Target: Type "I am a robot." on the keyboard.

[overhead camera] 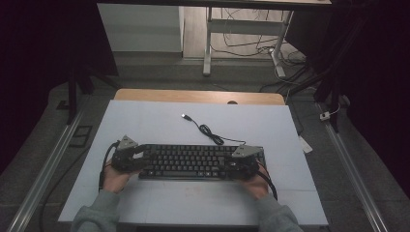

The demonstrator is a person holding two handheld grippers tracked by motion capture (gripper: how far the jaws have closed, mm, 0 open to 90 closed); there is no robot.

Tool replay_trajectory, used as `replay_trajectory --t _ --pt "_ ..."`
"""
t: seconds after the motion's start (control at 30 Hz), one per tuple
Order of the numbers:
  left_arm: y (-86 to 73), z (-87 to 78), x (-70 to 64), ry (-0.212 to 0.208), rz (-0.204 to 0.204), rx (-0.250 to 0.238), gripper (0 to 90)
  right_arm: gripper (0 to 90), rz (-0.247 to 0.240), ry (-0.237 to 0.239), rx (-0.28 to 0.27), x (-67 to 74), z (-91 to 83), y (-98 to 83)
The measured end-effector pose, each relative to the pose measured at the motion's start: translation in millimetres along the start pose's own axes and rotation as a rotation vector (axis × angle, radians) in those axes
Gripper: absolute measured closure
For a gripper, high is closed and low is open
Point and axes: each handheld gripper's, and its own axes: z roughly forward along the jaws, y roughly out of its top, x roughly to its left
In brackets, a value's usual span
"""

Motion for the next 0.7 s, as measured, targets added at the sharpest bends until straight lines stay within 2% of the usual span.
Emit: replay_trajectory --t 0.27,0.7 --pt "3.9 -2.5 -5.4 -0.018 0.022 -0.003 40.5 48.6 0.000 -0.002 0.000 -0.1 -0.2 0.0" --pt "4.6 -0.2 -9.5 -0.017 0.039 0.019 38.4 48.5 0.002 -0.004 -0.012 0.0 -2.0 1.3"
